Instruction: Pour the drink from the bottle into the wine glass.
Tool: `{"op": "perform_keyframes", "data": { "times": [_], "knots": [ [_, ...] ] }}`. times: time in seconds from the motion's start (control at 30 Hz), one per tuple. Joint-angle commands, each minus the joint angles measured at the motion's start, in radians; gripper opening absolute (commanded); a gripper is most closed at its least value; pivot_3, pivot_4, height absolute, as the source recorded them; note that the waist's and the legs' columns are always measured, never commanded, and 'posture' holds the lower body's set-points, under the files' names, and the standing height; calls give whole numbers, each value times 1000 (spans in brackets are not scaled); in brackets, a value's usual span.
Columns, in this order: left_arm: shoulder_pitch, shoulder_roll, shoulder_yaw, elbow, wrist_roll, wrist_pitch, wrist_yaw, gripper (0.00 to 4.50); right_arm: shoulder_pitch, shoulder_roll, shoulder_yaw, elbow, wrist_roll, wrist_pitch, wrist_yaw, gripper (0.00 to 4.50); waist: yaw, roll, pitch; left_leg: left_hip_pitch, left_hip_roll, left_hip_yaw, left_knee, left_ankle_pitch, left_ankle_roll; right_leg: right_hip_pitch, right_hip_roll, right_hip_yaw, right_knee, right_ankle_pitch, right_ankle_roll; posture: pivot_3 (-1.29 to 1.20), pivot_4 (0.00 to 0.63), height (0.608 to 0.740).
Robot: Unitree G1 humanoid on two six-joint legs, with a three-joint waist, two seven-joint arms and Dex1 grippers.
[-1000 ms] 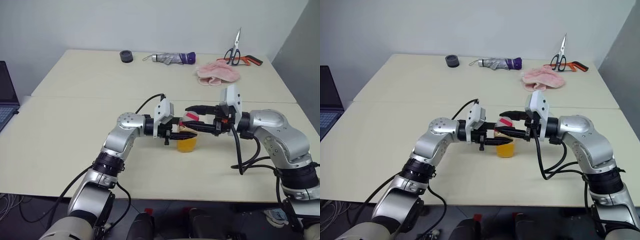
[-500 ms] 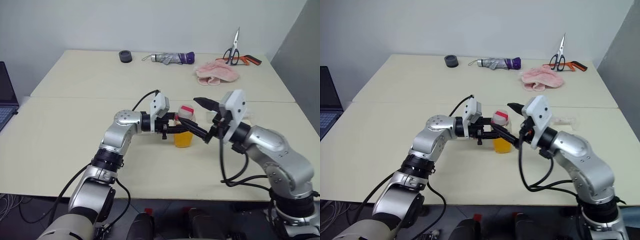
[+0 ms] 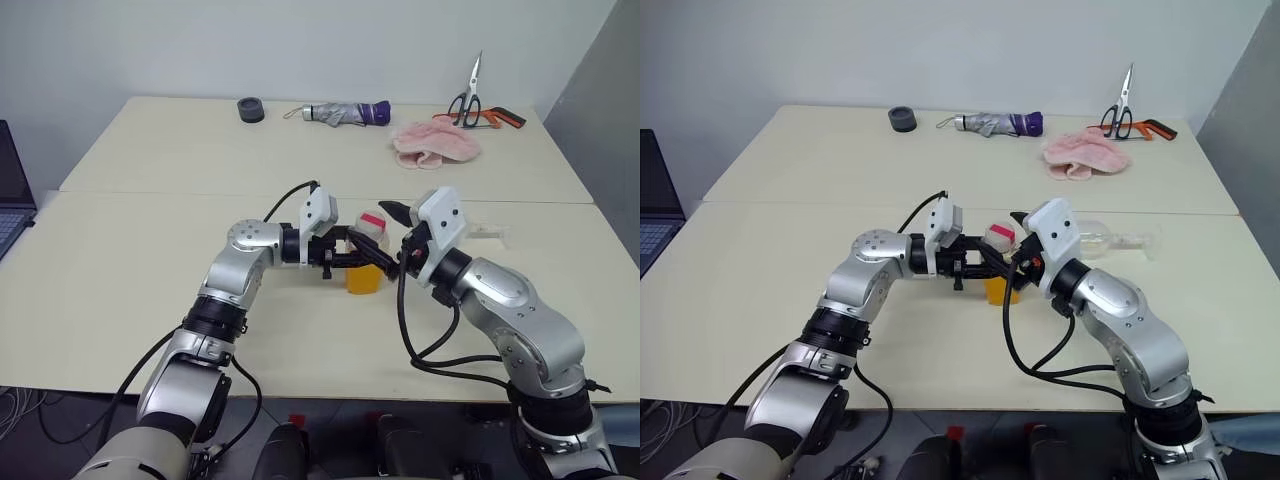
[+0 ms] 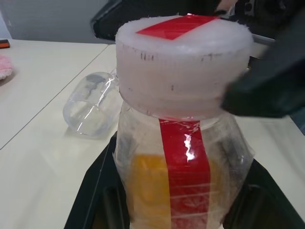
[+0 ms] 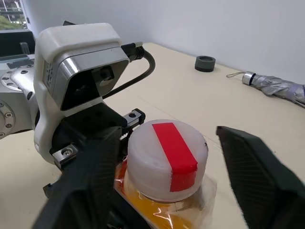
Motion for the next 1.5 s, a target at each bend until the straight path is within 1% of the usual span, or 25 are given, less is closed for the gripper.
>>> {"op": "perform_keyframes", "data": {
  "times": [0.03,0.07,0.2,0.27,0.33,0.47,0.57,0.67,0.8,0.87,1.0,1.1,1.23,1.37,1.5],
  "knots": [
    [-30,-3,17,-18,-4,-31,-3,1817,-11,10,-6,-15,2,-33,13,2186,0,0,0,0,0,0,0,0,0,0,0,0,0,0,0,0,150,740],
    [-30,-3,16,-18,-4,-32,-4,1817,-10,12,-7,-15,6,-35,17,1904,0,0,0,0,0,0,0,0,0,0,0,0,0,0,0,0,150,740],
    [-29,-2,15,-17,-3,-34,-7,1816,-2,7,-7,-9,13,-61,51,1881,0,0,0,0,0,0,0,0,0,0,0,0,1,0,0,0,150,740],
    [-30,0,11,-15,-2,-37,-16,1816,-9,-20,-9,28,27,-127,142,1881,0,0,0,0,0,0,0,0,0,0,0,0,1,0,0,0,150,740],
    [-33,2,4,-11,2,-45,-29,1815,-35,-77,-13,94,46,-188,279,1881,0,0,0,0,-1,0,1,0,0,0,0,0,1,0,0,0,150,740],
    [-42,4,4,4,10,-59,-47,1815,-127,-191,-29,248,94,-231,509,1881,-1,0,0,0,-1,0,3,0,0,0,0,0,3,0,0,0,150,740],
    [-50,3,8,14,15,-68,-50,1815,-190,-221,-40,335,101,-240,570,1881,-1,0,0,0,0,-1,6,0,0,0,1,-1,5,0,0,0,150,740],
    [-53,0,10,18,18,-73,-47,1815,-191,-230,-55,332,125,-217,587,1881,0,0,0,-1,0,-1,10,-1,1,0,1,-1,8,0,0,0,150,740],
    [-49,0,12,15,18,-73,-45,1814,-146,-215,-92,285,124,-205,510,1881,0,0,0,-2,-1,-1,12,-1,1,0,0,-1,10,0,0,0,150,740],
    [-48,0,11,15,17,-73,-44,1814,-115,-208,-124,241,123,-200,448,2643,0,0,0,-1,-1,-1,13,-1,1,0,0,0,11,0,0,0,150,740],
    [-54,-5,11,30,17,-76,-41,1814,-33,-191,-164,61,127,-146,306,3950,0,0,0,-2,-1,-1,13,-1,1,0,0,0,12,0,0,0,150,740],
    [-60,-11,14,43,19,-79,-40,1814,15,-138,-139,-64,98,-81,156,4000,-2,0,0,-1,-1,-1,13,-1,1,0,1,0,12,0,0,0,150,740],
    [-71,-19,17,66,19,-84,-40,1814,34,-70,-27,-137,-29,-34,-10,4000,-2,0,0,-1,0,-1,13,-1,1,-1,1,0,13,0,0,0,150,740],
    [-84,-26,16,86,22,-91,-41,1814,48,-25,34,-134,-92,-21,-73,4000,-1,0,0,-1,-1,-1,14,-1,1,-1,1,0,13,0,0,0,150,740],
    [-95,-30,16,104,25,-102,-40,1814,61,11,40,-111,-137,-27,-123,4000,0,0,0,-1,-1,-1,14,-1,1,-1,1,0,12,0,0,0,150,740]
  ]
}}
